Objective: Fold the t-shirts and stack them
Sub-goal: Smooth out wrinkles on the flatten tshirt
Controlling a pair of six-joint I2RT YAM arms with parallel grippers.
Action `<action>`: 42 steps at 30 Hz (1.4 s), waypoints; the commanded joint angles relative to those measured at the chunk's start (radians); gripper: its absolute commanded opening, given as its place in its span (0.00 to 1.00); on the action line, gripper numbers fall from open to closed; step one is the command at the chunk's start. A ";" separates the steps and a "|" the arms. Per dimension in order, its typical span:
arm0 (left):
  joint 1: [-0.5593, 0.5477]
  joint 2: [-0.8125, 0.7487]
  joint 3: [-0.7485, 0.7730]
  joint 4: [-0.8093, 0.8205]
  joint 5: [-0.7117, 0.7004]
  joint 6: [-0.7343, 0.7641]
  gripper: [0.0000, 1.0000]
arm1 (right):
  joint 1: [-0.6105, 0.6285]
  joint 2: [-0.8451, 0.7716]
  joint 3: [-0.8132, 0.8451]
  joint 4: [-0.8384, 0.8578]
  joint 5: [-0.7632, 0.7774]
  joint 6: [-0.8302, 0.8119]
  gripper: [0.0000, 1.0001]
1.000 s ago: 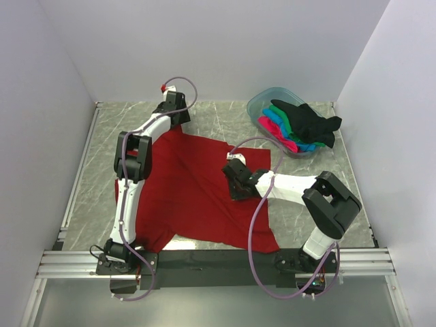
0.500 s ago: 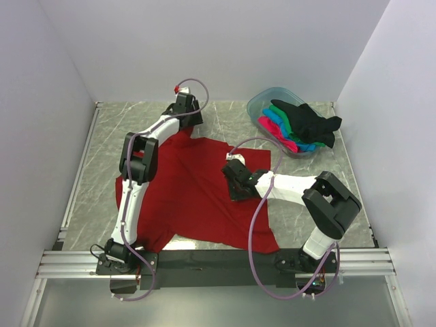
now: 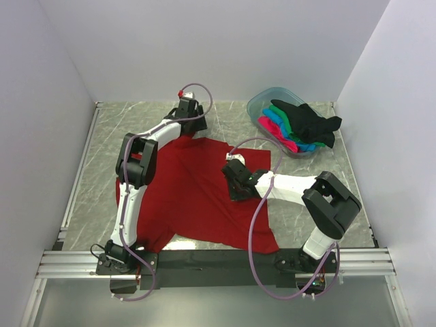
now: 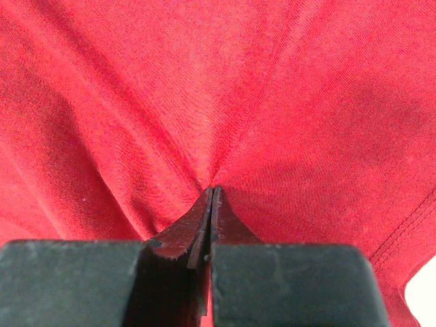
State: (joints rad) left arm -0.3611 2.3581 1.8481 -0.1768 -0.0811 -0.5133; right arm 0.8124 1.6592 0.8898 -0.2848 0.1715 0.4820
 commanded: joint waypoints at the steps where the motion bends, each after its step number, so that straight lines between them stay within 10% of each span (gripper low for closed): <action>1: -0.016 -0.083 -0.012 0.051 0.041 -0.014 0.69 | 0.024 0.060 -0.043 -0.094 -0.063 0.010 0.00; 23: -0.065 -0.103 0.008 0.149 0.247 -0.068 0.69 | 0.033 0.076 -0.046 -0.093 -0.064 0.012 0.00; 42: 0.031 -0.161 -0.176 0.042 -0.180 0.015 0.73 | 0.034 0.053 -0.061 -0.090 -0.067 0.012 0.00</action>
State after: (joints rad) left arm -0.3115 2.2494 1.7088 -0.1513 -0.1905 -0.5167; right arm 0.8234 1.6634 0.8890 -0.2737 0.1711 0.4820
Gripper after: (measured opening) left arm 0.725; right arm 0.006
